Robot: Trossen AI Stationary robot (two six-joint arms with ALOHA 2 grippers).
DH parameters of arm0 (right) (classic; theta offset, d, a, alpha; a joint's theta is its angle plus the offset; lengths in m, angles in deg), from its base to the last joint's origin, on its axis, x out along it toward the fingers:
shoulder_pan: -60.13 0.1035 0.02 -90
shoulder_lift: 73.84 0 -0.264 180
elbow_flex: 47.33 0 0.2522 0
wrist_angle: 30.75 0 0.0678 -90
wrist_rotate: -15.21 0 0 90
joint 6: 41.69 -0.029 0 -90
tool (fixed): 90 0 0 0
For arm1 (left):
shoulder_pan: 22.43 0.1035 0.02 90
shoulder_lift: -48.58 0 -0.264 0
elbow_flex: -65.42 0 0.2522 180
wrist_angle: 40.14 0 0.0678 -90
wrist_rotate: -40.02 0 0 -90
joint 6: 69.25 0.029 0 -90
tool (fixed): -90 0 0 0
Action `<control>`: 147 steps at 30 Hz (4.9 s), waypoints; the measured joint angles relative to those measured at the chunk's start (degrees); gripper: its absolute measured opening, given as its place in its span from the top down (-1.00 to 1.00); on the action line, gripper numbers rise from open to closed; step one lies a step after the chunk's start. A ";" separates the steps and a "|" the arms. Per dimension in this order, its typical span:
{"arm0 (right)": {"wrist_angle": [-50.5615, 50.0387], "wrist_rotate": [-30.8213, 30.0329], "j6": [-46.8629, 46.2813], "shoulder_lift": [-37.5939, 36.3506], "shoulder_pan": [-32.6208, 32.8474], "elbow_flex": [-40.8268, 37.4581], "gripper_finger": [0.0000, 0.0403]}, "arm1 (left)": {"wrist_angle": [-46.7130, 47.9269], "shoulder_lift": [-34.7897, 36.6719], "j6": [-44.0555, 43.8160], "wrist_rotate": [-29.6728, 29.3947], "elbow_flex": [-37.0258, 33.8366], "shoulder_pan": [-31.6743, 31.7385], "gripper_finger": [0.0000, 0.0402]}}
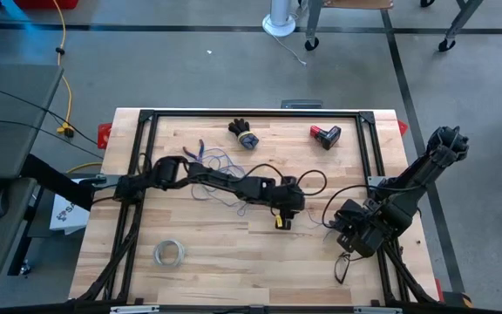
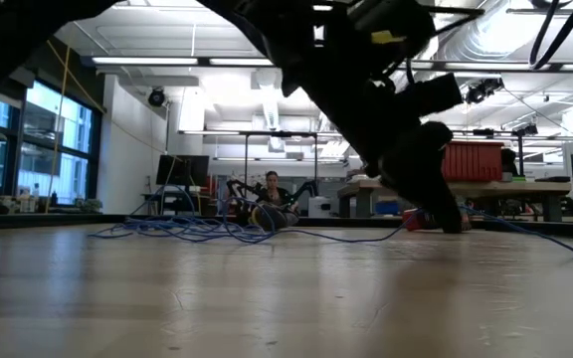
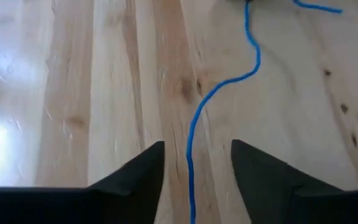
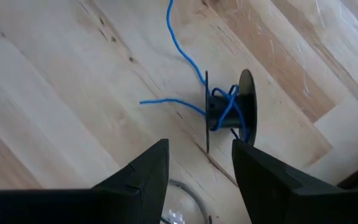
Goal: Coil cords
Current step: Uncoil the blue wire from the black spool
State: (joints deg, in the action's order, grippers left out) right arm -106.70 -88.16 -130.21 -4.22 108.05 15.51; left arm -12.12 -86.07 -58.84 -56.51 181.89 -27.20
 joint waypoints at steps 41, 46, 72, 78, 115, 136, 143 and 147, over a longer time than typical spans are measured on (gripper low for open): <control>28.28 -25.34 32.40 -0.57 -13.60 10.23 0.16 | 18.90 48.68 -1.33 -9.94 13.84 0.74 1.00; 34.24 -25.96 32.10 -0.59 -17.91 10.25 0.16 | 18.87 48.81 -1.26 -9.97 18.17 0.72 1.00; 65.21 -19.62 60.62 -4.39 -20.57 10.25 0.16 | 6.14 48.24 -1.35 -4.70 22.25 0.70 1.00; 65.20 -19.66 61.60 -4.39 -21.67 10.25 0.16 | 5.05 48.20 -1.31 -4.68 25.51 1.08 1.00; 73.56 -15.31 81.22 3.62 -31.52 12.67 0.16 | -1.57 44.46 -5.90 -2.80 27.92 1.11 1.00; 48.26 -16.56 84.63 16.24 -31.50 32.72 0.16 | -4.59 43.54 -8.87 -1.49 27.89 1.09 1.00; 50.46 -16.88 83.42 16.26 -32.18 32.72 0.16 | -5.18 43.54 -8.84 -1.49 27.89 1.00 1.00; 51.04 -15.90 83.42 16.26 -32.30 32.72 0.16 | -5.15 43.54 -8.80 -1.49 27.89 1.00 1.00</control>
State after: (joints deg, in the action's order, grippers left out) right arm -55.66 -104.07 -46.79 12.05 75.76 48.23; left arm -17.27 -42.53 -67.65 -57.99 209.79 -26.20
